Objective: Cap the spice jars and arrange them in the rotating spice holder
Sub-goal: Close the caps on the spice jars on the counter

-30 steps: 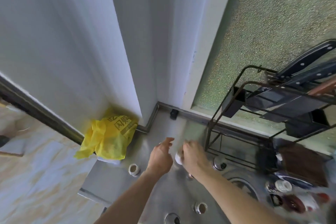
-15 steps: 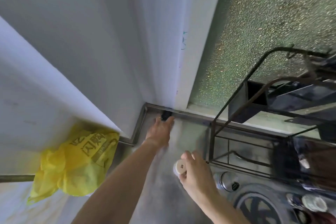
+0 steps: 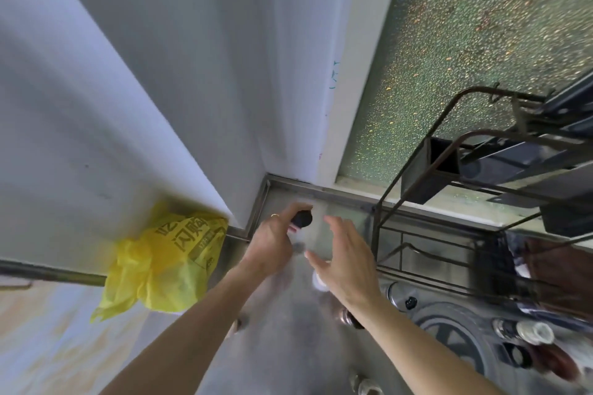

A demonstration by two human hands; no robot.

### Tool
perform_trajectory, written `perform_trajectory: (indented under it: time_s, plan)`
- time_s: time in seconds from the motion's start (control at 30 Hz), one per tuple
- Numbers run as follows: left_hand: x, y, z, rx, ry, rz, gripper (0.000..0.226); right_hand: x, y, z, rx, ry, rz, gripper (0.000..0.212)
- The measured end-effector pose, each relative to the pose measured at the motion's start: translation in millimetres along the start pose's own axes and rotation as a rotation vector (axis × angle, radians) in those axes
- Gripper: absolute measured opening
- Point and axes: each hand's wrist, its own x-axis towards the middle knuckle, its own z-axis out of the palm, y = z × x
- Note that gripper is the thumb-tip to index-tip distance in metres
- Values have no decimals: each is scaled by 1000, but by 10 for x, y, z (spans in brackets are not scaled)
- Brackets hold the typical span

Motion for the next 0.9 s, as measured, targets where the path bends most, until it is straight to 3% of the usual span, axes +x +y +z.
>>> perform_trajectory:
  time_s: [0.23, 0.43, 0.63, 0.9]
  plan:
    - [-989, 99, -398, -121, 93, 118, 93, -228, -673, -5, 116, 23, -101, 45]
    - [-1715, -329, -522, 66, 192, -31, 91, -681, -932, 115, 57, -130, -171, 30]
    - [-1930, -747, -167, 172, 85, -216, 83, -1052, -891, 152, 7, -262, -154, 34]
    - [-1831, -853, 166, 220, 259, -300, 34, -1308, -708, 92, 20, -246, -191, 35]
